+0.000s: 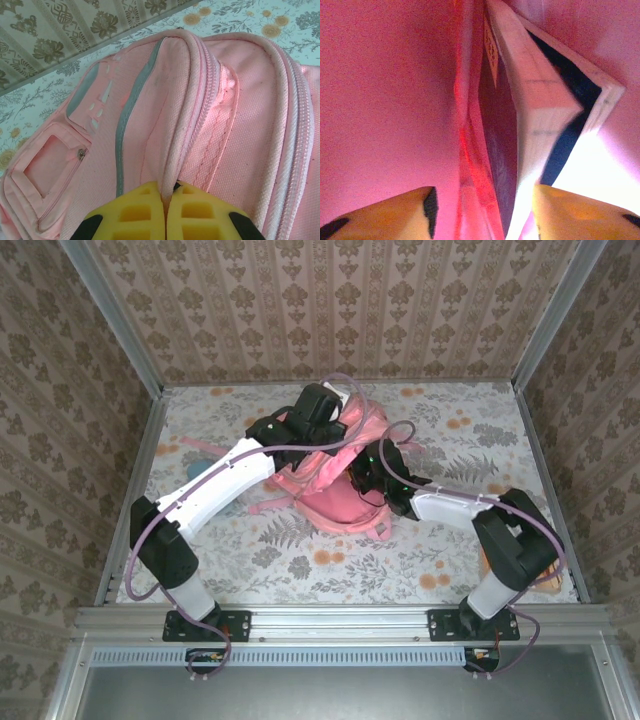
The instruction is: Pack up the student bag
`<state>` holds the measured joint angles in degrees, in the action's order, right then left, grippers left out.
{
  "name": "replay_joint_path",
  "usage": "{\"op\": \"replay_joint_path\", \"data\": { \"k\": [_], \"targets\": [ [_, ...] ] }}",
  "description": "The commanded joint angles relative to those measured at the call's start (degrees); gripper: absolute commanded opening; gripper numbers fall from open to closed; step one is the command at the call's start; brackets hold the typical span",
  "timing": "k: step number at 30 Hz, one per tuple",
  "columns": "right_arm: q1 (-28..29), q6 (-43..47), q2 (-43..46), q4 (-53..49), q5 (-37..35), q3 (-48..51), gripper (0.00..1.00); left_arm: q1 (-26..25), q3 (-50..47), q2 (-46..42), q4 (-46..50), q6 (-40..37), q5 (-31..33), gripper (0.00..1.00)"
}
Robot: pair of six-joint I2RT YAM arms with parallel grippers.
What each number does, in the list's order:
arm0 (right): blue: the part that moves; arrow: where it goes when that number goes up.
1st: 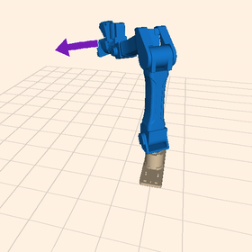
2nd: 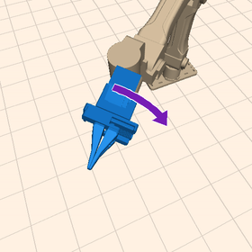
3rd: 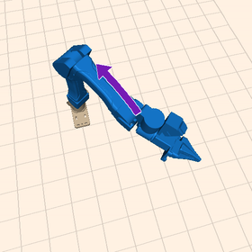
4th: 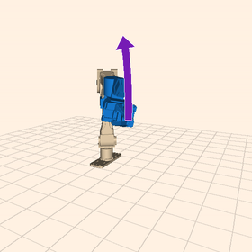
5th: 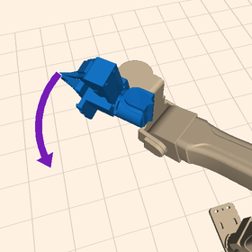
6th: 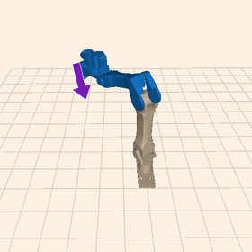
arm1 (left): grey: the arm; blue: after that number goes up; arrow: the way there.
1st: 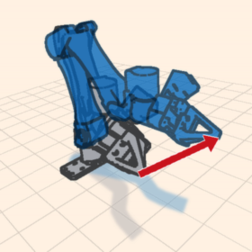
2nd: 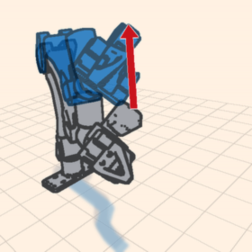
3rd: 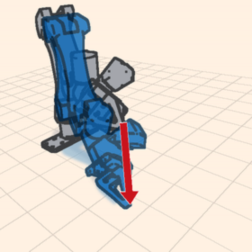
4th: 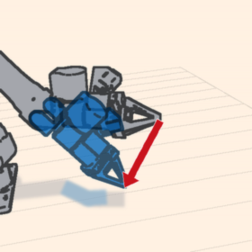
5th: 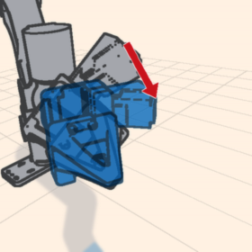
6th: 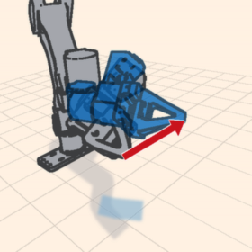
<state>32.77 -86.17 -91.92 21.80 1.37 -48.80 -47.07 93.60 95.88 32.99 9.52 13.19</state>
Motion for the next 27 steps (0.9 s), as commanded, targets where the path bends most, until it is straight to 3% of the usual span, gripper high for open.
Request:
{"op": "replay_joint_path", "data": {
  "k": [1, 9, 14, 20, 23, 27],
  "targets": [
    [-0.4, -2.3, 5.1, -8.6, 1.1, 1.1, 0.47, 1.2, 0.2, -4.5, -6.1, 2.3, 0.9, 0.01],
    [-0.7, -1.8, 11.8, -16.9, 3.1, 3.7, 0.38, 2.1, -0.6, -4.5, -6.4, 2.0, 0.8, 0.01],
    [-0.6, 4.3, 20.3, -25.2, 2.1, 5.8, 0.3, 3.6, -2.8, -4.1, -7.1, -0.9, 1.1, 0.0],
    [-0.9, 15.5, 31.0, -41.7, -4.5, 6.9, 0.37, 6.3, -6.8, -2.2, -7.5, -2.9, -5.2, 0.02],
    [-2.3, 22.9, 33.8, -51.1, -9.6, 4.6, 0.49, 6.4, -9.5, -2.9, -8.3, -2.0, -9.7, 0.15],
    [-7.9, 31.9, 35.4, -60.9, -13.8, 1.9, 0.74, 6.5, -13.3, -5.5, -10.3, 2.5, -10.4, 0.58]
  ]
}}
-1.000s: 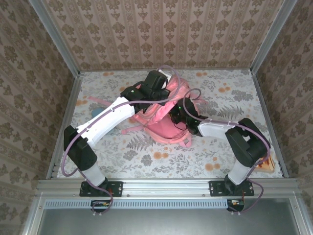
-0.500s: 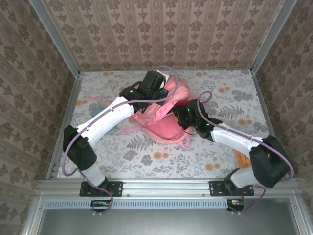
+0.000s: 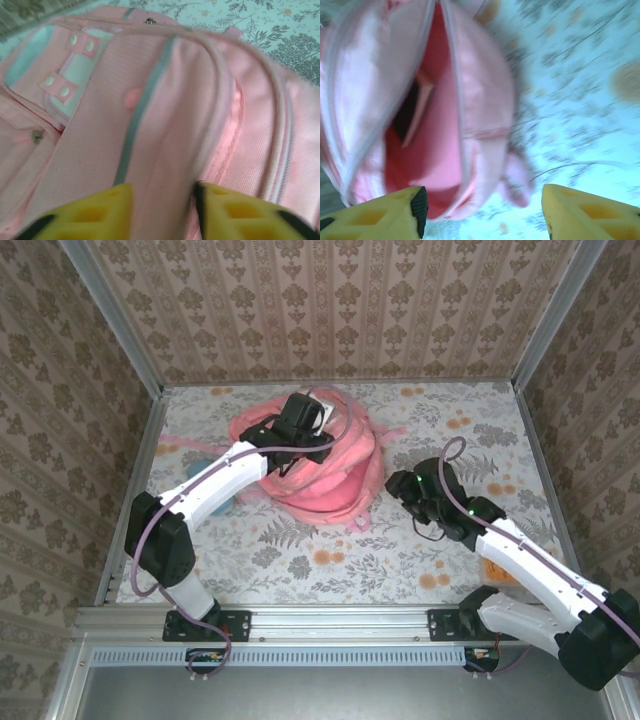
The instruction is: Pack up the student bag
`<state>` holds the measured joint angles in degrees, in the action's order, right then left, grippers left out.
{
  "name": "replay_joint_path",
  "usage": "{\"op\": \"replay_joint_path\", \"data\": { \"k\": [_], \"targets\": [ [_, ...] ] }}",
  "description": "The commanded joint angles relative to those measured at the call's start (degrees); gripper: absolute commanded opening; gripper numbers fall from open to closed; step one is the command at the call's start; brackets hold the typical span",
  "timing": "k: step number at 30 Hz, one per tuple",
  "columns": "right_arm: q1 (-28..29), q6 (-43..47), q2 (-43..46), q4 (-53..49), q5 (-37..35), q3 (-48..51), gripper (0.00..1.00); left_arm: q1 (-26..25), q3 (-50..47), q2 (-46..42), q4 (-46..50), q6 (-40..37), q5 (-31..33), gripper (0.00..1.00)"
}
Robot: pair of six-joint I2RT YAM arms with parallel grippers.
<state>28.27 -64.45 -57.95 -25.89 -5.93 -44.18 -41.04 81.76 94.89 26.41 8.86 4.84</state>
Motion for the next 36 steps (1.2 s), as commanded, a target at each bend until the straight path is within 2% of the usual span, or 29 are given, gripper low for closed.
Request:
{"op": "replay_joint_path", "data": {
  "k": [1, 4, 11, 15, 18, 24, 29, 36],
  "targets": [
    [-5.5, 12.1, 2.0, -14.3, -6.8, -2.7, 0.8, 0.6, -2.1, -5.3, -3.5, 4.4, -1.5, 0.66],
    [-11.8, 18.3, 2.7, -15.9, -6.2, -2.6, 0.9, 1.2, -3.3, -7.9, -2.5, 6.5, 0.5, 0.8],
    [-26.5, 24.7, 1.4, -19.3, -6.8, -0.3, 0.96, 3.3, -6.7, -13.8, -0.4, 8.1, 3.7, 0.96],
    [-35.1, 24.4, 0.9, -20.1, -6.2, 2.2, 0.96, 4.6, -8.2, -15.9, -0.2, 8.7, 3.4, 1.0],
    [-42.0, 24.3, 0.0, -19.3, -2.5, 4.7, 0.96, 5.5, -8.6, -16.2, 0.1, 9.3, 2.6, 1.0],
    [-52.5, 25.7, -2.0, -15.1, 1.3, 8.9, 0.95, 6.1, -8.6, -15.8, -0.3, 9.9, 0.9, 1.0],
    [-56.2, 25.3, -4.3, -12.4, 5.2, 10.8, 0.94, 6.2, -8.3, -15.4, -0.1, 9.9, 0.0, 1.0],
    [-56.1, 25.4, -8.4, -8.2, 12.2, 12.6, 0.92, 6.2, -8.2, -14.3, -0.8, 10.1, -2.7, 1.0]
  ]
}}
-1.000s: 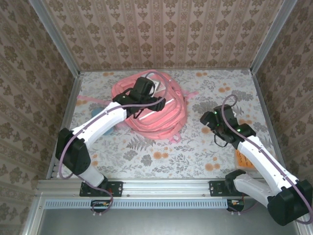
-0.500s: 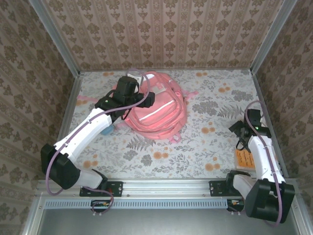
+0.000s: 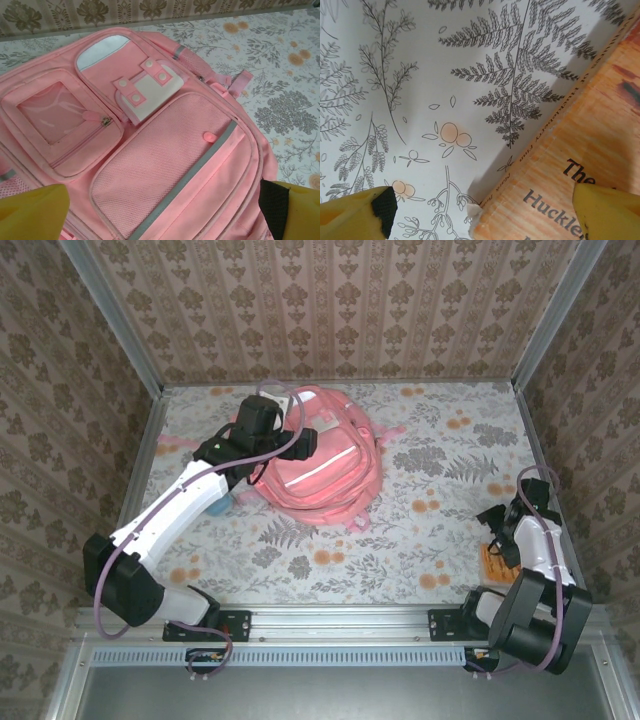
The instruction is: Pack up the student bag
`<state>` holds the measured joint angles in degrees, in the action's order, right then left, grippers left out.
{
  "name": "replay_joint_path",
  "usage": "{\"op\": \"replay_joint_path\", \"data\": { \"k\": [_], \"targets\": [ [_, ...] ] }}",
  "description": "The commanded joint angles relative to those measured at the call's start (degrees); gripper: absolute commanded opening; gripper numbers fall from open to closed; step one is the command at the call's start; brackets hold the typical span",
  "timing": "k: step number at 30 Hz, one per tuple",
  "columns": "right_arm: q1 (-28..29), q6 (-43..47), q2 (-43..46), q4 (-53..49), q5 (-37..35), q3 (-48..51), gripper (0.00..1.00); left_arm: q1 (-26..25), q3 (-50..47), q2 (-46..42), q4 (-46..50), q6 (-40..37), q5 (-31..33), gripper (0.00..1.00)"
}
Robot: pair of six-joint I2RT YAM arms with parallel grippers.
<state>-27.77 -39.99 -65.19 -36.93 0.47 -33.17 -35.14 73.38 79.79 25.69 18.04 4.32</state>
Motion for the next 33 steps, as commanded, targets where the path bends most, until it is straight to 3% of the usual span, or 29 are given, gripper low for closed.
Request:
{"op": "replay_joint_path", "data": {
  "k": [1, 9, 24, 28, 33],
  "targets": [
    [0.0, 0.9, -1.4, 3.3, 6.5, 1.8, 0.92, 0.3, 0.3, 1.0, -0.1, 1.0, -2.5, 1.0],
    [6.7, -1.8, -3.3, 5.9, 12.2, 1.8, 0.91, 0.3, 1.0, 3.2, -1.4, 2.8, -5.5, 1.0],
    [47.6, -17.0, -13.0, 15.9, 14.8, -4.3, 0.9, -1.6, 3.3, 10.3, -3.1, 8.6, -12.8, 1.0],
    [50.3, -16.1, -11.8, 13.3, 14.9, -7.1, 0.89, -2.7, 4.9, 12.9, -2.4, 10.2, -14.3, 0.98],
    [49.5, -12.7, -4.1, 2.4, 4.7, -10.9, 0.88, -4.7, 7.0, 16.1, -1.6, 12.0, -17.3, 0.94]
  ]
}}
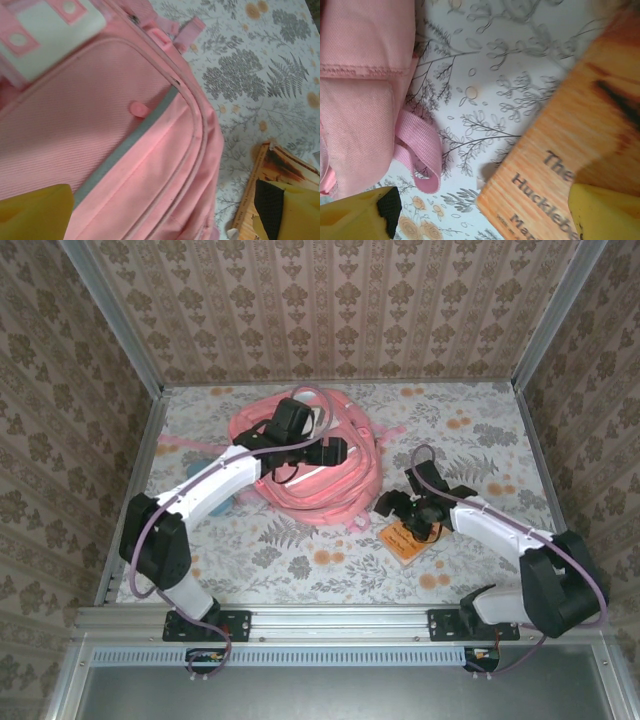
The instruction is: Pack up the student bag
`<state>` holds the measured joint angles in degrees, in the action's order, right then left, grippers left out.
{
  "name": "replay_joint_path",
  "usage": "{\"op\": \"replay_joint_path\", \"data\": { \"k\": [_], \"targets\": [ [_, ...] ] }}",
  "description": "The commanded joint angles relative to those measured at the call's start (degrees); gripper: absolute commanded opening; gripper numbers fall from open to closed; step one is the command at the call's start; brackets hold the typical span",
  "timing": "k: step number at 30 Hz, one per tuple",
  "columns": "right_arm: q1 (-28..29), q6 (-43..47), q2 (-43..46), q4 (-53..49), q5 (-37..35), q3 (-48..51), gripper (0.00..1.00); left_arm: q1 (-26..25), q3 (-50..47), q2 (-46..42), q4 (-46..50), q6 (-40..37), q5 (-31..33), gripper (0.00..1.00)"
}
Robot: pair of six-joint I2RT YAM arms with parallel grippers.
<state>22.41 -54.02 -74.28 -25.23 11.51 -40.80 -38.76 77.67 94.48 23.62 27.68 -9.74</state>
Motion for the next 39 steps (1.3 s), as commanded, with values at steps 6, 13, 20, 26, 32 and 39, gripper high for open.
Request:
{"op": "replay_joint_path", "data": {
  "k": [6, 13, 20, 26, 32, 39],
  "targets": [
    [-4.1, 1.5, 14.7, -17.6, -17.7, -1.6, 0.78, -4.9, 5.4, 5.8, 0.5, 4.0, -7.6, 0.82],
    [-10.4, 0.5, 19.0, -20.0, -14.6, 3.1, 0.79, -9.8, 10.7, 13.6, 0.1, 5.6, -11.8, 0.71],
    [-12.6, -2.8, 17.1, -13.4, -6.6, 9.0, 0.82, -13.3, 17.3, 22.0, 2.7, 7.6, -14.8, 0.64],
    [-12.8, -2.8, 13.4, -8.1, -2.0, 10.7, 0.74, -15.2, 20.0, 27.8, 4.0, 10.5, -16.4, 0.56],
    [-12.9, -1.7, 10.8, -7.0, -1.6, 10.6, 0.61, -16.5, 22.7, 32.6, 5.2, 11.5, -18.7, 0.48],
    [-12.9, -0.3, 10.2, -7.8, -2.0, 9.1, 0.49, -17.2, 23.8, 35.6, 6.3, 12.1, -20.0, 0.38]
  ]
}}
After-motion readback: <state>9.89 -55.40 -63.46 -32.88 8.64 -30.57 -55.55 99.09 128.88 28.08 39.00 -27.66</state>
